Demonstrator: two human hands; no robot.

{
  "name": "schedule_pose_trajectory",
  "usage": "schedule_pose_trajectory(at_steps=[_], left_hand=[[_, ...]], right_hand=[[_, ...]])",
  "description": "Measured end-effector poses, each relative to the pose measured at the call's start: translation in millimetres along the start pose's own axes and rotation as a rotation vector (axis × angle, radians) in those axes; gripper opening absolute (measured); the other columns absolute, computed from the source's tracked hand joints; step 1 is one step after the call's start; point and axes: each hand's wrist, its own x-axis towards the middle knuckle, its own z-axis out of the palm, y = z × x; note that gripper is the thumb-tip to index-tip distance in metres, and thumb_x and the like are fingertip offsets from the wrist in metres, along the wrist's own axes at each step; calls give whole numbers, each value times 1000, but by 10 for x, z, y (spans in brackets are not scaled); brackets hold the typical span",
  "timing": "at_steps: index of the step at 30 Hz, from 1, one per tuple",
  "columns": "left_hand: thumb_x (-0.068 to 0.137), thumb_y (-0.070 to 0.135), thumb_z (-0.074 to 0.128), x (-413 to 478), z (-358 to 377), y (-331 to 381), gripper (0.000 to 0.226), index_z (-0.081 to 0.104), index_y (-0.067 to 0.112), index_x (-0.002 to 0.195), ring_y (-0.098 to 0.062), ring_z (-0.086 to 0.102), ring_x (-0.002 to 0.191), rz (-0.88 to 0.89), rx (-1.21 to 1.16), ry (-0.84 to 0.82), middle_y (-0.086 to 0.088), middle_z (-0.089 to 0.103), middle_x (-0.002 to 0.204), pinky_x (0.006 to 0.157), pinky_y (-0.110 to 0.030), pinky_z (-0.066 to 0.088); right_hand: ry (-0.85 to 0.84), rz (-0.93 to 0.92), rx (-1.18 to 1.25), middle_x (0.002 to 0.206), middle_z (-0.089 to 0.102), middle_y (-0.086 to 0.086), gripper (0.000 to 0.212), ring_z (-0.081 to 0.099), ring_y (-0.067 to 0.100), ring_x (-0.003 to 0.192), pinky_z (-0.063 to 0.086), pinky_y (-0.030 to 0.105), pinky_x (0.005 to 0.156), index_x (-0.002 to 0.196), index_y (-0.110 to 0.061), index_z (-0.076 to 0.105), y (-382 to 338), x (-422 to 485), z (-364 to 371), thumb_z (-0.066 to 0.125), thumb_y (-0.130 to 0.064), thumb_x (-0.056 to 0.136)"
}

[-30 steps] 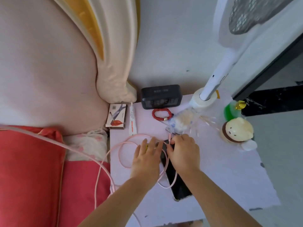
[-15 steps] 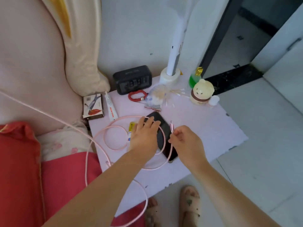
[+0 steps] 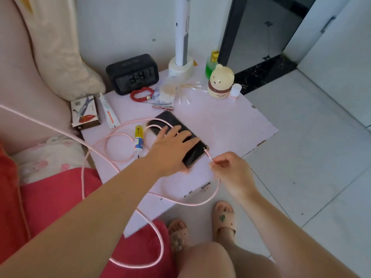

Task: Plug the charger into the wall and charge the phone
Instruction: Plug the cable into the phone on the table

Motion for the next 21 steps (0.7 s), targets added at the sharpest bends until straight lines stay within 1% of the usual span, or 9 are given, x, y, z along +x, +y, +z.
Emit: schedule_pose_trajectory(at_steps=[2,4,6,8,10,13,15,19,21], left_hand=[[69,46,67,77,-44,-9,84,25,29,140,-30,15,138,80,85,-27,1,27,149,112,-51,10],[65,48,70,167,-88,-9,89,25,29,139,-32,17,137,151,150,-81,2,30,148,111,-52,11],[59,48,74,243,-128,-7,92,29,28,136,-29,28,131,219,187,-106,2,40,139,106,-47,19],[53,48,76,292,-162,-21,91,34,30,132,-25,39,119,264,186,-112,3,47,128,97,-41,27],[51,48,76,314,-191,-54,89,37,31,130,-23,43,113,279,142,-132,5,48,123,95,-39,31],[51,48,75,322,-200,-103,87,41,26,127,-22,44,110,324,84,-136,3,51,120,96,-39,38],[52,45,76,334,-188,-125,86,41,21,127,-23,43,113,343,47,-114,-2,50,123,101,-38,35],[54,43,76,372,-178,-161,84,41,20,127,-23,40,117,330,-16,-58,-3,48,126,106,-37,31],[55,44,76,371,-190,-181,88,38,19,130,-23,38,119,322,-39,-38,-4,46,129,108,-33,27]], right_hand=[[7,-30,-49,70,60,-11,11,58,11,70,42,20,61,73,-21,60,34,15,-2,65,-16,81],[23,-64,-81,71,61,-9,6,58,11,70,40,19,59,76,-18,62,74,20,1,65,-15,81],[49,-87,-98,71,61,-8,2,57,12,70,37,18,58,79,-15,64,108,37,-2,65,-13,80],[58,-100,-119,67,58,-13,5,55,10,67,36,9,54,83,-16,64,138,58,-6,65,-13,80],[57,-116,-135,61,54,-17,9,52,7,61,36,2,55,88,-18,64,155,77,-4,65,-13,80],[49,-132,-117,61,54,-18,8,52,0,59,36,1,56,87,-21,64,154,83,9,62,-15,82],[43,-116,-70,63,55,-17,11,53,2,60,37,3,54,82,-25,62,138,82,18,59,-14,84],[-5,-19,93,68,55,-10,27,53,10,58,35,3,37,70,-34,55,110,80,10,52,-12,86],[-20,23,152,66,53,-9,33,50,12,56,36,6,34,67,-37,54,111,79,3,50,-12,88]])
